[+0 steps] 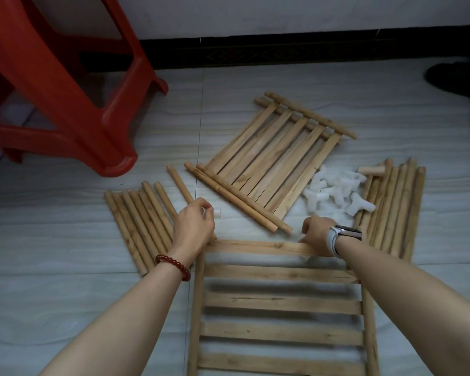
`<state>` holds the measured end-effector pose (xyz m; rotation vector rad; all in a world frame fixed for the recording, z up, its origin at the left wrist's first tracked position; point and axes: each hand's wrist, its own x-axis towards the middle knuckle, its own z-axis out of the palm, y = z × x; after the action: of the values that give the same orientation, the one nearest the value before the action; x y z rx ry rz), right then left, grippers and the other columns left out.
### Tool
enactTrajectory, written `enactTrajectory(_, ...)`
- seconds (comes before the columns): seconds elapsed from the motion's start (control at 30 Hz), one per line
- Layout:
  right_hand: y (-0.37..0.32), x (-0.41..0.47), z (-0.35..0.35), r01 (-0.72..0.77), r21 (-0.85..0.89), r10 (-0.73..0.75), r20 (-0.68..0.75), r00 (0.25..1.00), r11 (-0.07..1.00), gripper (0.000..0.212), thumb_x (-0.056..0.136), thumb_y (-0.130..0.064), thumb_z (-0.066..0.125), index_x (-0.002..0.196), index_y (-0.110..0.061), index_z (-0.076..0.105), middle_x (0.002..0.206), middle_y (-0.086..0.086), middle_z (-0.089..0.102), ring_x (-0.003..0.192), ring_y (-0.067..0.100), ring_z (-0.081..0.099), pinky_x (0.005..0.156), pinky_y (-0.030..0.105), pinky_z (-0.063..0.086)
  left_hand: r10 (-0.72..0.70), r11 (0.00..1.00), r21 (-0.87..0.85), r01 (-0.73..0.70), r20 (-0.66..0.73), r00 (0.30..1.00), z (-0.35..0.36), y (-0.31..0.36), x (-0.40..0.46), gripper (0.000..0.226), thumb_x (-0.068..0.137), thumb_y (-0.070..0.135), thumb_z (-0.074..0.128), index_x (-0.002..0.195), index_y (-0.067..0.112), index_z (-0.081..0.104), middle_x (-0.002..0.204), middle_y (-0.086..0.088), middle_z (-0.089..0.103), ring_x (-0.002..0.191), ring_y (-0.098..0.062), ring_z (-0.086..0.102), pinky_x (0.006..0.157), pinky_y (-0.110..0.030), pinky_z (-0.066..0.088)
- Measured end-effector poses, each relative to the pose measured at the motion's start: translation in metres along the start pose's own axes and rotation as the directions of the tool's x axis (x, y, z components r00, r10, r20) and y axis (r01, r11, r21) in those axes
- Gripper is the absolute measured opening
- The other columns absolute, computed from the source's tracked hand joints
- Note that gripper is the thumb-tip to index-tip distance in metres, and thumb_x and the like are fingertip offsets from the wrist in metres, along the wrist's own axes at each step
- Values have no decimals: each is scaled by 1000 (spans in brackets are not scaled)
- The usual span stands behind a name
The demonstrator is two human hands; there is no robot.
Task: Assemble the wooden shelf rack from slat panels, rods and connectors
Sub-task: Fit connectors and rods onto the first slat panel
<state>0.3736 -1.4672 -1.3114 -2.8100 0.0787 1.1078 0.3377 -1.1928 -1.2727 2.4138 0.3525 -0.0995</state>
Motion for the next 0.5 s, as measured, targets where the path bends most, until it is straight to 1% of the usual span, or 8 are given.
enactTrajectory(0.1, -4, 3, 3, 12, 21, -11, -35, 999, 1000, 13, 87, -22, 59, 93, -12, 64, 94, 9, 65, 80, 25, 61, 73, 34, 52, 35, 999, 39, -35, -2, 999, 0, -2, 1, 22, 96, 21, 49, 112, 12, 61, 106, -10, 64, 102, -23, 58, 83, -39, 51)
enactTrajectory(0.17, -4, 0, 1, 18, -7, -18, -81, 997, 1000, 14, 87, -24, 55, 91, -12, 60, 92, 8, 63, 79, 25, 59, 62, 30, 45, 46, 998, 46, -45, -30, 998, 1, -2, 0, 21, 96, 20, 49, 110, 11, 62, 105, -10, 63, 101, -23, 57, 83, -37, 50)
enactTrajectory(0.2, -3, -2, -2, 21, -12, -22, -125, 992, 1000, 17, 87, -26, 54, 95, -11, 58, 95, 8, 61, 82, 26, 58, 62, 30, 41, 57, 997, 51, -54, -47, 997, 2, -2, -2, 21, 96, 19, 49, 110, 11, 62, 105, -10, 63, 101, -23, 56, 82, -36, 49)
enactTrajectory(0.23, -2, -6, -4, 27, 18, -23, -195, 981, 999, 21, 88, -29, 52, 100, -12, 55, 99, 8, 59, 86, 28, 57, 63, 31, 38, 76, 996, 59, -72, -62, 995, 3, -1, -4, 21, 96, 18, 49, 110, 9, 62, 105, -10, 63, 101, -23, 56, 83, -37, 48)
enactTrajectory(0.3, 4, -15, -11, 70, 174, -2, -361, 933, 982, 24, 91, -31, 49, 108, -13, 47, 100, 8, 54, 88, 30, 55, 64, 32, 36, 131, 986, 115, -122, -73, 989, 4, 1, -7, 21, 96, 15, 48, 110, 7, 61, 106, -9, 63, 102, -24, 56, 88, -42, 47)
enactTrajectory(0.37, 10, -25, -20, 204, 325, -13, -504, 864, 923, 26, 94, -28, 48, 112, -9, 45, 97, 8, 54, 87, 29, 55, 66, 35, 40, 166, 959, 241, -148, -54, 985, 5, 2, -6, 23, 96, 15, 46, 112, 7, 60, 109, -10, 61, 104, -25, 55, 92, -43, 43)
enactTrajectory(0.43, 23, -34, -29, 325, 443, 3, -595, 804, 835, 27, 95, -24, 50, 116, -6, 46, 100, 7, 55, 92, 27, 55, 76, 41, 46, 155, 919, 367, -141, -10, 988, 8, 4, -3, 27, 96, 16, 43, 118, 9, 57, 116, -9, 58, 109, -25, 51, 97, -41, 37)
enactTrajectory(0.5, 39, -36, -37, 360, 559, 93, -625, 775, 747, 29, 95, -20, 53, 119, -5, 50, 109, 9, 56, 100, 25, 54, 85, 44, 47, 118, 871, 475, -122, 39, 992, 10, 10, -2, 32, 95, 19, 41, 122, 10, 54, 121, -7, 54, 114, -24, 47, 99, -40, 32)
